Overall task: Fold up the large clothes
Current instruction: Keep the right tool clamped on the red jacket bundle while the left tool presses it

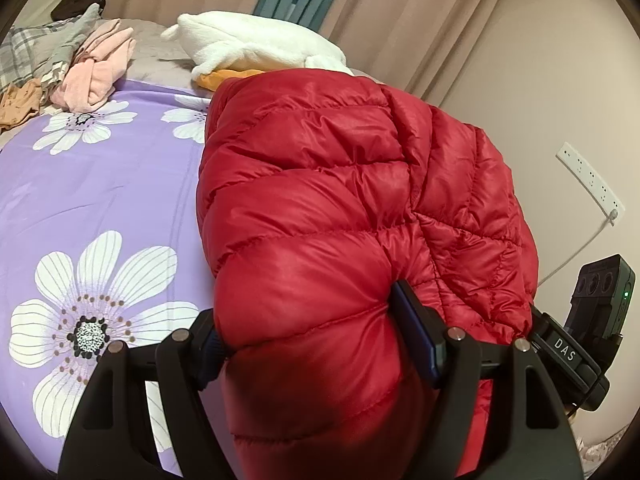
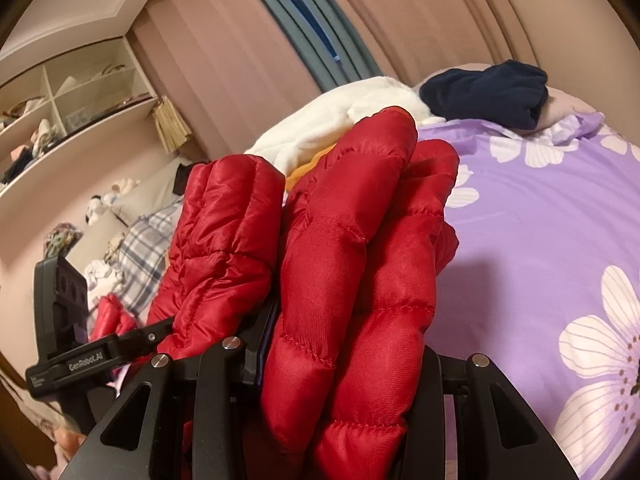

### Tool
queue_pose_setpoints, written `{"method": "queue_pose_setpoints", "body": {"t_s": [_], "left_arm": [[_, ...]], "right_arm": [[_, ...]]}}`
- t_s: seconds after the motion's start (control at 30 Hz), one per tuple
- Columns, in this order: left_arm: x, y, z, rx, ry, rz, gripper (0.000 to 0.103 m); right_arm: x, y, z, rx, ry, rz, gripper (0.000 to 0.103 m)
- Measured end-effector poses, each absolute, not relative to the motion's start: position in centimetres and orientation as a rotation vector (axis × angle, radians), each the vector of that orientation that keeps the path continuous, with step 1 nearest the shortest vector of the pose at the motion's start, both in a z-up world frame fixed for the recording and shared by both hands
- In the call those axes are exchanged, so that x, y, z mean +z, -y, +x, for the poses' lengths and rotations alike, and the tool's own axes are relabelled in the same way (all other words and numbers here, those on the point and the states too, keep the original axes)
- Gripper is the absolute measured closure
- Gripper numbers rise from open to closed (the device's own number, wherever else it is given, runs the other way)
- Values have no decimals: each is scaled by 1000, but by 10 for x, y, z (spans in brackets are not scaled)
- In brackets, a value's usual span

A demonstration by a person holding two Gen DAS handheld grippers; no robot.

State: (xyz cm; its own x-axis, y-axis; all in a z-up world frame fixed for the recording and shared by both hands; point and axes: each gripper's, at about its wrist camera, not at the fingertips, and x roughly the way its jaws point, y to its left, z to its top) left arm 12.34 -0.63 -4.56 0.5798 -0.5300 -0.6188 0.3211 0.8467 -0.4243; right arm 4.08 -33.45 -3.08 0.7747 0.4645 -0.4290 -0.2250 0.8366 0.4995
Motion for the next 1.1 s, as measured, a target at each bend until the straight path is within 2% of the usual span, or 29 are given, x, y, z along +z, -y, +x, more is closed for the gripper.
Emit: {"method": "queue_pose_setpoints", "body": {"t_s": [1.1], "left_arm": [[-41, -23, 108, -418, -790, -327, 29]], "right_arm": [[-29, 319, 83, 486, -604, 378, 63]]}}
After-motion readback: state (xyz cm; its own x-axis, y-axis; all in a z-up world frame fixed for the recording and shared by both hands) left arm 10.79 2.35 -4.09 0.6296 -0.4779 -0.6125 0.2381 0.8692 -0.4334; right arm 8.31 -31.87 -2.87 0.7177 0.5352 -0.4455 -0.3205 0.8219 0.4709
